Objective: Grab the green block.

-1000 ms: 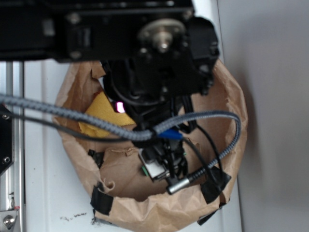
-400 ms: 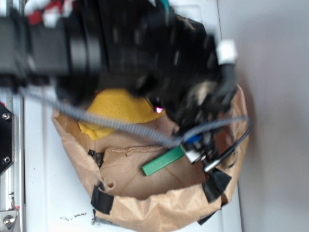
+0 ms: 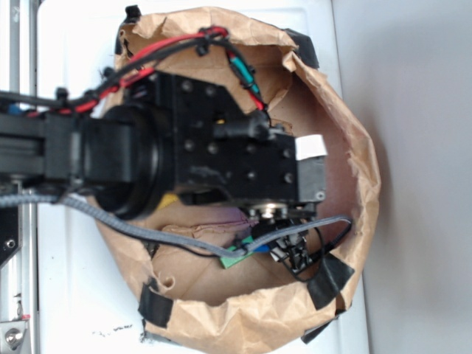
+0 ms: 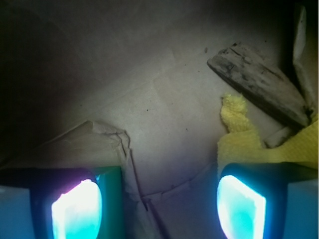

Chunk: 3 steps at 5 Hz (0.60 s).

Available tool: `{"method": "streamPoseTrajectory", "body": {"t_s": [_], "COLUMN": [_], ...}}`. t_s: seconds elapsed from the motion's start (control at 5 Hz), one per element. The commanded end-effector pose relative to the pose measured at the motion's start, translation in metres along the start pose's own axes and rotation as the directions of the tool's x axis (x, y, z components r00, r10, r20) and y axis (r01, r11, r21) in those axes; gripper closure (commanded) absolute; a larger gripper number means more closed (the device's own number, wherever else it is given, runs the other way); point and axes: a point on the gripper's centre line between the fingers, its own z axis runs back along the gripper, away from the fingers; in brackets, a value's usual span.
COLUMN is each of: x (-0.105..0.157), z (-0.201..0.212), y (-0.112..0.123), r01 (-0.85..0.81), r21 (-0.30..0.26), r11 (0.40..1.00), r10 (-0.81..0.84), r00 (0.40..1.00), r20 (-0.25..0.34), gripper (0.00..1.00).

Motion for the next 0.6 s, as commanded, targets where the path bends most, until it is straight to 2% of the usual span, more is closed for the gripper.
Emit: {"method": "streamPoseTrajectory", "body": {"t_s": [0.0,0.2,0.4], "x": [0.002,0.006,0.001], "z": [0.037,0.043,0.025], "y": [-0.006,-0.004,-0.012], "r01": [-0.008,-0.032,-0.015], "r21": [-0.17,-0.197,-0.156], "r11": [0.985,0.98,0.988], "r10": [0.002,0.025,0.012], "r00": [1.0,0.999,1.0], "r20": [-0.031,-0.036,-0.022], "gripper": [0.0,0.0,0.0]}}
